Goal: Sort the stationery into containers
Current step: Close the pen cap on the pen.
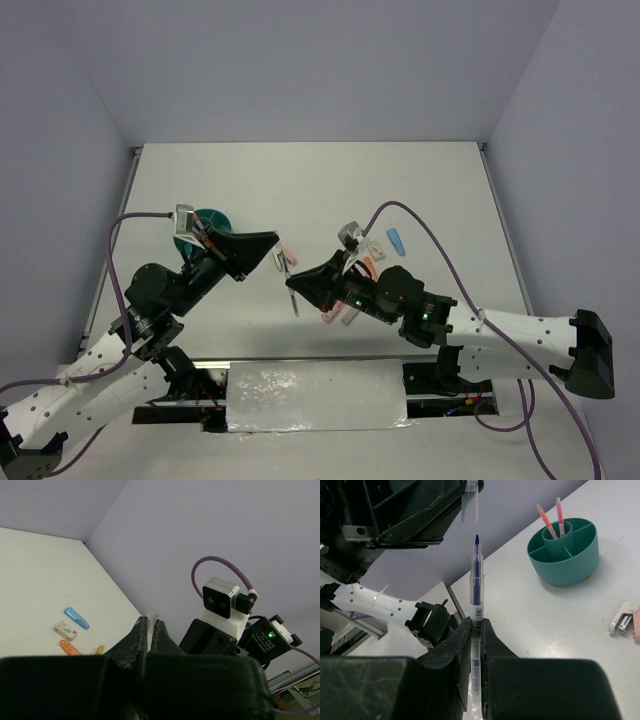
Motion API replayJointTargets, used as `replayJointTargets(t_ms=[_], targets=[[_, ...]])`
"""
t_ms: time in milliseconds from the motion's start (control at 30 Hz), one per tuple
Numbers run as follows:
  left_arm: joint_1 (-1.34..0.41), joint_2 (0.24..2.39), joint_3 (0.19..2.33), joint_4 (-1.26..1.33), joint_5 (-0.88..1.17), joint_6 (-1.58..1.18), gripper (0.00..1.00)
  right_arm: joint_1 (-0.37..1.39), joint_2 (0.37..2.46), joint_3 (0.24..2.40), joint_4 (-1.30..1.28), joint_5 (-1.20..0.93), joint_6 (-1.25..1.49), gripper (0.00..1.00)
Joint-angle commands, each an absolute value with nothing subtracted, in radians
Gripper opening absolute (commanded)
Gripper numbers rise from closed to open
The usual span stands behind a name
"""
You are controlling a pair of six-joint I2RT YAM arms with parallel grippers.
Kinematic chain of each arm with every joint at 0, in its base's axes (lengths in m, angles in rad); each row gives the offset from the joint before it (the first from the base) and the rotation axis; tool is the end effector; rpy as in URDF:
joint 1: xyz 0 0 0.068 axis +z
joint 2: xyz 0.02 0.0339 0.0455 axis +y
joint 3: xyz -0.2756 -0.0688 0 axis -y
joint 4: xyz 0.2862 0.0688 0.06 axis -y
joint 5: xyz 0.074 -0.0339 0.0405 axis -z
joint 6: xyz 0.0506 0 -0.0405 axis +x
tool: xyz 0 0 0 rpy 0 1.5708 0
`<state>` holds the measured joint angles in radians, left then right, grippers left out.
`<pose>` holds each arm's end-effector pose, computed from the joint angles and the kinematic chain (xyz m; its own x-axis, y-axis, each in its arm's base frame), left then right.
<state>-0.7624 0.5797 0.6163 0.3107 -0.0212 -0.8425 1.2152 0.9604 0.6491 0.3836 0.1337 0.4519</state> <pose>0.1384 -0.1307 0.3773 -0.3407 -0.7063 -0.6205 0.6337 0.3150 -0.7066 0.1026 0.2570 0.3178 -0.3629 0.2660 -0.8931 -0.8052 0.3930 0.4442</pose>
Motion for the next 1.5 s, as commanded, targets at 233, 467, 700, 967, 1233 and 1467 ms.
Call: replayJointTargets(t_ms=[233, 467, 700, 967, 1233, 1467], targets=[[-0.759, 0.607, 0.617, 0.35, -0.009, -0.842, 0.0, 1.224, 0.943, 0.698, 0.382, 0.176, 0.442, 0.0], [-0.759, 0.607, 0.621, 0.336, -0.014, -0.834, 0.0, 1.224, 0.948, 0.707, 0.377, 0.183, 0.439, 0.0], [-0.759, 0.603, 0.617, 0.333, 0.008, -0.841, 0.0, 1.209, 0.95, 0.756, 0.33, 0.212, 0.413, 0.0], [-0.759, 0.601, 0.595, 0.337, 0.034, -0.865, 0.0, 1.149, 0.985, 0.834, 0.299, 0.157, 0.37, 0.0], [-0.759, 0.597, 0.586, 0.295, 0.049, -0.848, 0.0, 1.071, 1.068, 1.052, 0.21, 0.057, 0.316, 0.0], [-0.761, 0.589, 0.58, 0.213, 0.022, -0.813, 0.0, 1.065, 1.023, 1.13, 0.176, 0.058, 0.276, 0.0]])
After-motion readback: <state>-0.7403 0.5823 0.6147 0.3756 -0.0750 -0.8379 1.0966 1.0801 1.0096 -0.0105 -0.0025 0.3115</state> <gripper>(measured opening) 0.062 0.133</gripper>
